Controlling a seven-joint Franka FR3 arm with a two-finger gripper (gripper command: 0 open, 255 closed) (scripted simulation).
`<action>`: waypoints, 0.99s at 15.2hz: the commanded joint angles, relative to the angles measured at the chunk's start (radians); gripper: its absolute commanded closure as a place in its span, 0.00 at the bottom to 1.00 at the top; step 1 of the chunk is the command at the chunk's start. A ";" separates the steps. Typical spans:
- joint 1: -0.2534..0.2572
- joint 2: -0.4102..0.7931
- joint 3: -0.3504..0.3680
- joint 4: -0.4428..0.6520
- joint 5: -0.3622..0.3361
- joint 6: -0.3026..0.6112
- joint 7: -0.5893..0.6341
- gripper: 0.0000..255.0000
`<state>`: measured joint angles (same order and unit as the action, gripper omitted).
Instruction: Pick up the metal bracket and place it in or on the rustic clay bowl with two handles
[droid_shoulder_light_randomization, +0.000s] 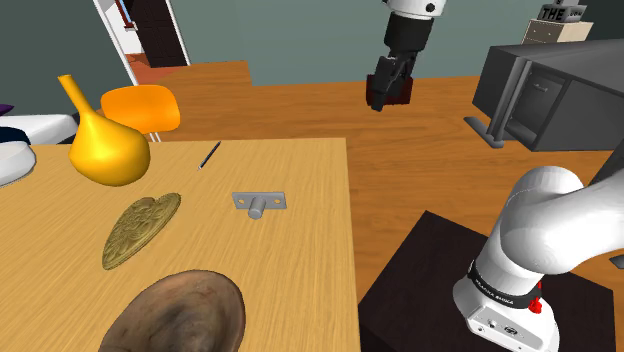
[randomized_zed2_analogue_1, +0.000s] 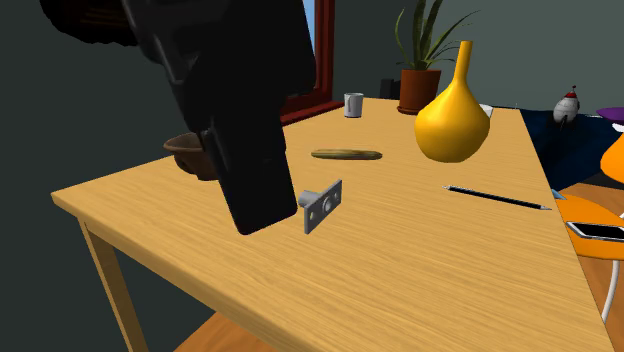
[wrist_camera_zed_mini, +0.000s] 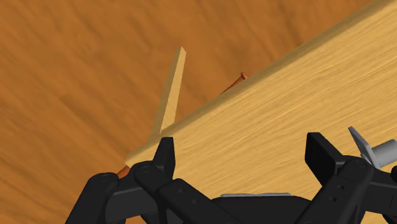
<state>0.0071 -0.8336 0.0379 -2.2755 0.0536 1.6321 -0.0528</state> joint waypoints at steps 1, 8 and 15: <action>0.000 0.000 0.000 0.000 0.000 0.000 0.000 0.00; 0.027 0.190 0.134 0.057 0.039 0.082 0.114 0.00; 0.041 0.417 0.263 0.165 0.036 0.144 0.235 0.00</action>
<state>0.0479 -0.4560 0.2830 -2.1357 0.0939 1.7710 0.1636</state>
